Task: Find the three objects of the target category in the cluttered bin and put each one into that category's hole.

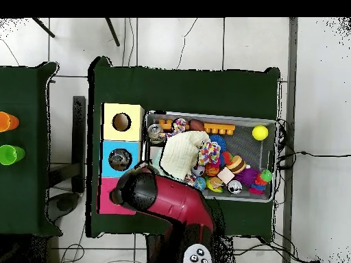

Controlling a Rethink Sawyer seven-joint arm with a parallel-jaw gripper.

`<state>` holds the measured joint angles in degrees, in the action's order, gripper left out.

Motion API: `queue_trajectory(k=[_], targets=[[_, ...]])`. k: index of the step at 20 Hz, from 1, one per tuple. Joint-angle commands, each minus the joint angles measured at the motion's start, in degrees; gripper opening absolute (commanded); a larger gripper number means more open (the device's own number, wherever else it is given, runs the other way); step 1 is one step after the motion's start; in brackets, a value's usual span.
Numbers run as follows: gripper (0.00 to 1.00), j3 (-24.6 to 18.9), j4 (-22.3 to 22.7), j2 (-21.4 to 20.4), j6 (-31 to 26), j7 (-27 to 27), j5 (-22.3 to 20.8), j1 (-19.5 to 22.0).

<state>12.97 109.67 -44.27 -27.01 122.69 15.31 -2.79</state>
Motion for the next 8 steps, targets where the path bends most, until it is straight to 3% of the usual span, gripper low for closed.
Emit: queue_trajectory(k=[1, 8], targets=[[1.0, -1.03, -7.15, 2.7, -3.28, 2.76, -4.23, 1.3], [1.0, -1.84, -7.41, 3.19, -3.41, 3.17, -4.99, 2.29]])
